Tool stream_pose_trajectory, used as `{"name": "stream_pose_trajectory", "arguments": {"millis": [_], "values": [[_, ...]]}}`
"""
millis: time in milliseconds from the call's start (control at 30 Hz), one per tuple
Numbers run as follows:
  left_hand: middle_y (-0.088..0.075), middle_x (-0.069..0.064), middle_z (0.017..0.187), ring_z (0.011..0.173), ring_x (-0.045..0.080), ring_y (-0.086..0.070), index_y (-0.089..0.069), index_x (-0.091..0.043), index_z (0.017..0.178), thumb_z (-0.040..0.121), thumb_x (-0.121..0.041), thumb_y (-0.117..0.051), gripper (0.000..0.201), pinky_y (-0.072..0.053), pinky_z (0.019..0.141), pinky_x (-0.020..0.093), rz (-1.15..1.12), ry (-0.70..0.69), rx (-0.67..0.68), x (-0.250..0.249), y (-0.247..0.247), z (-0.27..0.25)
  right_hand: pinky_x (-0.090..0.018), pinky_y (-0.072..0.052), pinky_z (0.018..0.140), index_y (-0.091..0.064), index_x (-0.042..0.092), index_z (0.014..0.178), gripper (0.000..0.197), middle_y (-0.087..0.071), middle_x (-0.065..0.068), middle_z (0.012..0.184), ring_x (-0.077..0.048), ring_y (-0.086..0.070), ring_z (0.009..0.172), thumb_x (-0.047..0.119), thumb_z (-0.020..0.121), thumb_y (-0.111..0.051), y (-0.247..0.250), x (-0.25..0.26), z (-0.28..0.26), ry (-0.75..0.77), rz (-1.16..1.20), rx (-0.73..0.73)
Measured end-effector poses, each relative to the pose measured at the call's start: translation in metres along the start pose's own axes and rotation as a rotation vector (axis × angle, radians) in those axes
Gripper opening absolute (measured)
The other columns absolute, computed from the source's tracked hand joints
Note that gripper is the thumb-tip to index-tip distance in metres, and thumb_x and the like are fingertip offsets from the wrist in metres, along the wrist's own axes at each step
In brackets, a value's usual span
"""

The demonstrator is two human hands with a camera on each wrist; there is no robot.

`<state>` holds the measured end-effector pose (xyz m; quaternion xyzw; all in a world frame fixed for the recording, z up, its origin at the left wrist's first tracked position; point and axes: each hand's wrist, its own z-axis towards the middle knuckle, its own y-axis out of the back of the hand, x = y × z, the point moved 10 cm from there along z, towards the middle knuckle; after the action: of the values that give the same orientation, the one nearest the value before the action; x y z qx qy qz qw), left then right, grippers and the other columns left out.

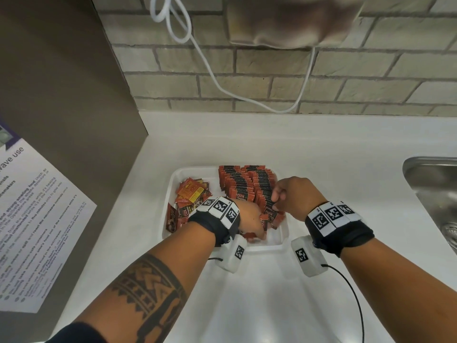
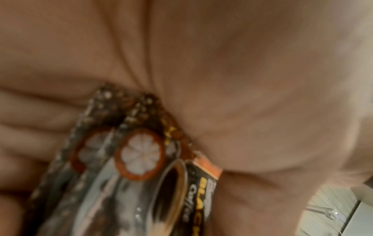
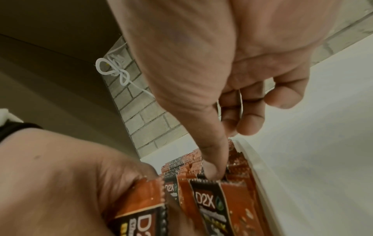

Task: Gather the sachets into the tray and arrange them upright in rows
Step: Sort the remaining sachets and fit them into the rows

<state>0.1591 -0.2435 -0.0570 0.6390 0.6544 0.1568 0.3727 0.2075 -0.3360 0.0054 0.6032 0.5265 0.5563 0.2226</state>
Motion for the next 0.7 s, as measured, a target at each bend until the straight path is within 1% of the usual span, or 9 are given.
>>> {"name": "stream_pose_trajectory", "arguments": {"millis": [33, 100, 200, 300, 400, 567, 700], "values": [[-0.073, 0.004, 0.091, 0.078, 0.019, -0.062, -0.069, -0.016, 0.087, 0.088, -0.045, -0.068, 0.03, -0.052, 0.073, 0.031, -0.001, 0.004, -0.001, 0.0003, 0.0002, 0.0011, -0.022, -0.044, 0.067, -0.064, 0.027, 0.072, 0.022, -0.06, 0.011, 0.073, -0.009, -0.058, 0.072, 0.01, 0.077, -0.078, 0.0, 0.0004, 0.0001, 0.0, -0.01, 0.001], [-0.069, 0.002, 0.085, 0.076, 0.018, -0.06, -0.07, -0.014, 0.09, 0.088, -0.047, -0.068, 0.033, -0.047, 0.066, 0.028, 0.006, 0.008, -0.005, 0.0004, 0.0008, 0.0018, -0.022, -0.045, 0.068, -0.065, 0.027, 0.073, 0.021, -0.06, 0.011, 0.073, -0.009, -0.059, 0.072, 0.01, 0.078, -0.077, -0.0004, 0.0022, 0.0011, 0.004, -0.019, 0.005], [-0.068, 0.001, 0.088, 0.076, 0.018, -0.06, -0.073, -0.013, 0.103, 0.087, -0.048, -0.068, 0.038, -0.046, 0.065, 0.027, -0.026, 0.012, -0.005, 0.0015, 0.0003, 0.0038, -0.022, -0.046, 0.069, -0.065, 0.027, 0.073, 0.02, -0.061, 0.01, 0.075, -0.011, -0.06, 0.075, 0.012, 0.08, -0.076, -0.0006, 0.0043, 0.0027, 0.007, -0.006, 0.011], [-0.068, 0.002, 0.091, 0.078, 0.018, -0.059, -0.071, -0.015, 0.107, 0.087, -0.048, -0.067, 0.039, -0.044, 0.062, 0.026, -0.04, 0.012, -0.015, 0.0025, 0.0021, 0.0031, -0.017, -0.041, 0.063, -0.067, 0.027, 0.075, 0.016, -0.063, 0.012, 0.077, -0.007, -0.059, 0.074, 0.018, 0.081, -0.078, 0.0009, 0.0054, 0.0019, 0.019, 0.019, 0.016], [-0.066, 0.001, 0.088, 0.075, 0.017, -0.057, -0.07, -0.014, 0.109, 0.088, -0.047, -0.067, 0.039, -0.042, 0.06, 0.025, -0.039, 0.011, -0.021, 0.0031, 0.0038, 0.0016, -0.016, -0.039, 0.06, -0.068, 0.026, 0.077, 0.014, -0.064, 0.011, 0.076, -0.004, -0.059, 0.072, 0.02, 0.08, -0.08, 0.0003, 0.0062, -0.0005, 0.022, 0.052, 0.047], [-0.064, -0.001, 0.082, 0.072, 0.016, -0.056, -0.07, -0.014, 0.108, 0.088, -0.048, -0.067, 0.039, -0.042, 0.059, 0.025, -0.04, 0.015, -0.017, 0.0028, 0.0035, 0.0007, -0.016, -0.039, 0.06, -0.068, 0.026, 0.075, 0.016, -0.064, 0.011, 0.074, -0.002, -0.057, 0.068, 0.018, 0.078, -0.082, -0.0021, 0.005, -0.0024, 0.025, 0.035, 0.084], [-0.066, 0.001, 0.087, 0.074, 0.018, -0.058, -0.07, -0.013, 0.108, 0.088, -0.05, -0.067, 0.042, -0.044, 0.062, 0.026, -0.032, 0.025, -0.003, 0.0047, 0.0027, -0.0003, -0.016, -0.038, 0.059, -0.068, 0.025, 0.076, 0.016, -0.063, 0.011, 0.073, -0.003, -0.056, 0.067, 0.017, 0.078, -0.082, -0.0007, 0.0042, -0.0029, 0.022, 0.048, 0.079]]}}
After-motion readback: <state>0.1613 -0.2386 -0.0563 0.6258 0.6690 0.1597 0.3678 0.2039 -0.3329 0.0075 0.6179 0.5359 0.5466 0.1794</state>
